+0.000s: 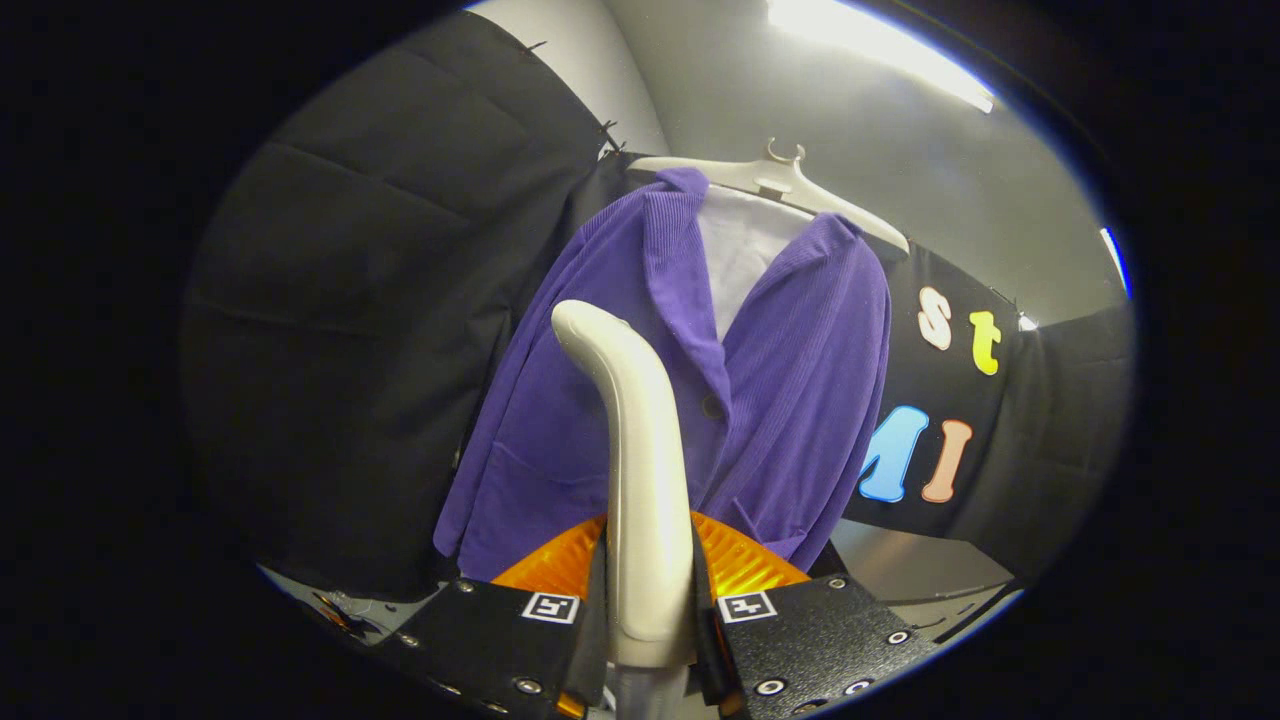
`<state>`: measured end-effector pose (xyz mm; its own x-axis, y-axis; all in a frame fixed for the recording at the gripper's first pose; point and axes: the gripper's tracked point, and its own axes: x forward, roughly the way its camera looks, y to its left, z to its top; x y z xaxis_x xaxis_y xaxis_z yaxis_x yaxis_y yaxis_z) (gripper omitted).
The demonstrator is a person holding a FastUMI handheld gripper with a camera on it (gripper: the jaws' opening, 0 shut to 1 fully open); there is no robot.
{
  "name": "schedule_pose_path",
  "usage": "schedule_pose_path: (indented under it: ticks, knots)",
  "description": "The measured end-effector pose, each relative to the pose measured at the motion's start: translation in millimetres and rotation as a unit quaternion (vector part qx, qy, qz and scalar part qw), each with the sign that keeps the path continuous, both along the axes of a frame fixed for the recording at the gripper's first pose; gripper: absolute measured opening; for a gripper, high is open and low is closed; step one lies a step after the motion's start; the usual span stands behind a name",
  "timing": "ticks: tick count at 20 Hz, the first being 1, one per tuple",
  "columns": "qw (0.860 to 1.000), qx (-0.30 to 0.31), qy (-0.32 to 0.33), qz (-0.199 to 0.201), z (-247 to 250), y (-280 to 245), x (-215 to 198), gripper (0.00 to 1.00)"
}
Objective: Iron the clothes twice with a garment steamer, once on the left side and once on the right side.
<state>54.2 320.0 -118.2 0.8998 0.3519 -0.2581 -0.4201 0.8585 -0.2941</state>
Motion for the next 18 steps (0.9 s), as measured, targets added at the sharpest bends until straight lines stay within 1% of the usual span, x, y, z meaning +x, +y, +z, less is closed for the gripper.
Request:
schedule_pose_path:
  ticks: [8, 13, 18]
  knots:
    - [0.999, -0.022, 0.031, 0.004, -47.6, -17.2, -22.0, 0.36]
    - [0.997, -0.052, 0.056, 0.007, -84.2, -23.8, -36.0, 0.36]
    - [0.994, -0.083, 0.067, 0.017, -121.8, -29.4, -50.8, 0.36]
